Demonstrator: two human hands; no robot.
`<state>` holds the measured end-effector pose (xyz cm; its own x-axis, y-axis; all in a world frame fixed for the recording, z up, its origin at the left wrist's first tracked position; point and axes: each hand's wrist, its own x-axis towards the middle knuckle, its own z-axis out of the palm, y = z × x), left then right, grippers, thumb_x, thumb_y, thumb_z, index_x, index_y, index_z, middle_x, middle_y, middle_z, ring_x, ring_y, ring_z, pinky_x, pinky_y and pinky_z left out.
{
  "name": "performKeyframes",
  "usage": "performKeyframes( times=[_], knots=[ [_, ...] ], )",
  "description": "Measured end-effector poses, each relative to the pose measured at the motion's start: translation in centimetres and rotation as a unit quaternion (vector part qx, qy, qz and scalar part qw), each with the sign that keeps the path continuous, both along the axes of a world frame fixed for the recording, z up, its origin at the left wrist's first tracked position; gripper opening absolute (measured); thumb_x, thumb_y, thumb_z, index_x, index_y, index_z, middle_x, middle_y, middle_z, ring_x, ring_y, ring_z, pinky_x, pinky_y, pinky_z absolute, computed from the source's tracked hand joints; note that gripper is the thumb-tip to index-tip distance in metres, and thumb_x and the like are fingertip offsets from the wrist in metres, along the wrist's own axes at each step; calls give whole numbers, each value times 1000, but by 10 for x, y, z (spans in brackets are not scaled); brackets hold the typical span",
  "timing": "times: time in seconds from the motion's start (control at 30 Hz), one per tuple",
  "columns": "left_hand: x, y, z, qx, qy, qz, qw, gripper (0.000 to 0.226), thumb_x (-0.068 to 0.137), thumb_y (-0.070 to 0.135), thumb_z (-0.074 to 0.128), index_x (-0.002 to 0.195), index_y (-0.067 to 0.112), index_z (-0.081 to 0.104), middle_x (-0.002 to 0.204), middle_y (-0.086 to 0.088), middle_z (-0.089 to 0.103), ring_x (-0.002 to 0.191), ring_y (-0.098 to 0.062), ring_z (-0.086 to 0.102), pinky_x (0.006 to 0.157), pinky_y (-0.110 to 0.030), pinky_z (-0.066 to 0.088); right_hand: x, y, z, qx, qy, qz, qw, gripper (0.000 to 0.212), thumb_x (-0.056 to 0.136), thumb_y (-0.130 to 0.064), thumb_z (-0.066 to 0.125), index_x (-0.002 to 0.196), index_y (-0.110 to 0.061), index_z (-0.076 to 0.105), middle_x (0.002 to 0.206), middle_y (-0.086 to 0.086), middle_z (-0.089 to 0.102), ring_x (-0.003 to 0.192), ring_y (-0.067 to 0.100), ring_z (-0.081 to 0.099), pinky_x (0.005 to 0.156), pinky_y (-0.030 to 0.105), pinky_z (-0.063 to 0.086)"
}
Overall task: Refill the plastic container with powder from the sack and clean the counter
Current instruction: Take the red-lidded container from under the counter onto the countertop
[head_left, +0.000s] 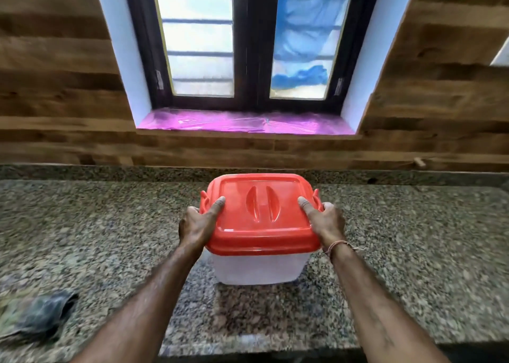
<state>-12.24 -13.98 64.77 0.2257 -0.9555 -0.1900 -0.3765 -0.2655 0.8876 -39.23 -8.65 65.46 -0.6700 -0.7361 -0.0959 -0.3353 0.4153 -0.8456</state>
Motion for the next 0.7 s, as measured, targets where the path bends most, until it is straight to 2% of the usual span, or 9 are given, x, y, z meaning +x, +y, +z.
performKeyframes(
  times=[0.1, 0.17, 0.23, 0.33, 0.4, 0.47, 0.57, 0.63, 0.7],
  knots=[
    [-8, -19, -12, 20, 4, 6, 1000, 105, 50, 98, 55, 106, 10, 65, 102, -16, 73, 92, -35, 71, 86, -49, 60, -11, -16, -14, 16, -13, 9, 1000, 58, 78, -69, 68, 102, -16, 66, 89, 6, 72, 74, 23, 69, 64, 32, 58],
    [-11, -31, -14, 25, -1, 7, 1000, 106, 53, 99, 55, 109, 9, 65, 101, -15, 73, 90, -35, 71, 84, -48, 60, -14, -24, -18, 17, -19, 11, 1000, 58, 80, -69, 66, 105, -17, 66, 87, 4, 71, 70, 20, 69, 57, 28, 56],
    [-13, -37, -13, 25, -21, -5, 999, 95, 67, 94, 54, 109, 10, 63, 98, -13, 71, 87, -33, 70, 79, -44, 60, -18, -30, -22, 22, -12, 9, 1000, 61, 78, -72, 63, 105, -17, 68, 87, 3, 72, 71, 21, 70, 59, 30, 57],
    [-10, -41, -17, 22, -4, -12, 1000, 78, 85, 83, 48, 97, 8, 63, 87, -11, 70, 76, -29, 68, 67, -39, 57, -23, -32, -21, 46, -4, 25, 999, 64, 86, -74, 52, 98, -13, 69, 86, 9, 73, 69, 21, 69, 58, 27, 54],
    [-8, -47, -20, 20, 15, -5, 1000, 73, 91, 78, 45, 87, 8, 65, 82, -11, 73, 76, -31, 70, 70, -44, 60, -25, -33, -19, 60, -15, 35, 997, 69, 89, -75, 46, 92, -10, 68, 86, 15, 74, 64, 23, 67, 60, 31, 56],
    [-4, -51, -22, 25, 31, 3, 999, 64, 99, 68, 43, 85, 11, 68, 80, -10, 73, 72, -30, 69, 64, -38, 57, -26, -37, -20, 61, -22, 31, 997, 73, 88, -78, 44, 90, -9, 68, 88, 17, 75, 64, 25, 67, 65, 37, 61],
    [4, -52, -31, 87, 124, 41, 988, 54, 108, 47, 40, 105, 2, 70, 78, -12, 70, 62, -24, 66, 49, -29, 52, -26, -39, -20, 69, -24, 36, 997, 79, 84, -84, 43, 92, -9, 68, 87, 16, 76, 71, 30, 74, 68, 42, 63],
    [9, -53, -37, 95, 136, 44, 985, 48, 110, 34, 40, 117, -6, 65, 72, -9, 63, 54, -20, 60, 41, -25, 48, -26, -39, -20, 72, -22, 41, 996, 80, 83, -85, 42, 92, -10, 68, 86, 14, 75, 74, 31, 75, 68, 42, 63],
    [6, -53, -32, 64, 119, 39, 990, 41, 110, 32, 39, 127, 0, 59, 83, -9, 65, 64, -19, 64, 47, -28, 54, -26, -40, -21, 67, -24, 40, 997, 78, 86, -81, 42, 91, -8, 68, 85, 14, 74, 65, 27, 69, 61, 32, 57]
  ],
)
